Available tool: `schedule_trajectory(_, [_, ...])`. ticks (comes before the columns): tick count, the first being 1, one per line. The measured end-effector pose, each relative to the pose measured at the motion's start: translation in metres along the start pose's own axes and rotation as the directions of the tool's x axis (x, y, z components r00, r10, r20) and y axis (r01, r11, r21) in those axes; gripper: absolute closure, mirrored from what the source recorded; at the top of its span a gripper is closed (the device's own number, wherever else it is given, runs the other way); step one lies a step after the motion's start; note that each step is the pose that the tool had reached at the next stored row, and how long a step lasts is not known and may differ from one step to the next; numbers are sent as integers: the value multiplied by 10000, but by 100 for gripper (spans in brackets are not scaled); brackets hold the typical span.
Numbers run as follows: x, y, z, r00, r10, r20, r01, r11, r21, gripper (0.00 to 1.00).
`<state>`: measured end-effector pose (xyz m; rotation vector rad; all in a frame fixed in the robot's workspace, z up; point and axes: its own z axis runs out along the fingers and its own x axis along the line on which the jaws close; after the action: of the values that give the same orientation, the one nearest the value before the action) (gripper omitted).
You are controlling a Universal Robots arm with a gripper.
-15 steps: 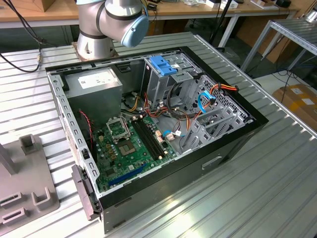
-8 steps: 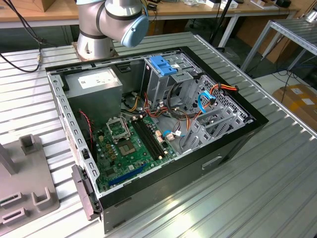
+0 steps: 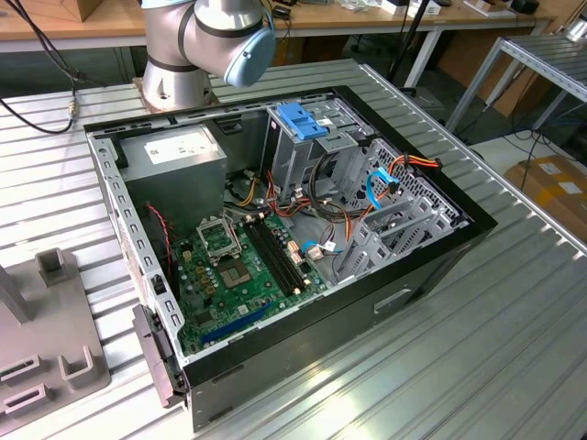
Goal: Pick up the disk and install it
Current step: 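Pick up the disk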
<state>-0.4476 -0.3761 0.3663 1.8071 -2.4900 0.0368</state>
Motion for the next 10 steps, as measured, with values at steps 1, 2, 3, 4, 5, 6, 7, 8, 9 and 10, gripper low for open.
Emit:
schedule_trajectory(1, [0, 0, 0, 9999, -116, -2, 116, 9999, 7, 89])
schedule_trajectory(2, [0, 0, 0, 9997, -240, -4, 240, 9997, 16, 89])
schedule_trajectory(3, [0, 0, 0, 9991, -431, -9, 431, 9991, 28, 89])
schedule_trajectory(4, [0, 0, 0, 9968, -798, -17, 799, 9968, 52, 89])
schedule_trajectory(5, [0, 0, 0, 9950, -996, -23, 996, 9950, 65, 89])
schedule_trajectory(6, [0, 0, 0, 9931, -1172, -27, 1172, 9931, 76, 89])
schedule_trajectory(7, [0, 0, 0, 9917, -1285, -29, 1285, 9917, 84, 89])
schedule_trajectory(8, [0, 0, 0, 9882, -1534, -37, 1534, 9881, 99, 89])
schedule_trajectory(9, [0, 0, 0, 9855, -1696, -42, 1696, 9854, 110, 89])
schedule_trajectory(10, [0, 0, 0, 9838, -1791, -45, 1791, 9838, 115, 89])
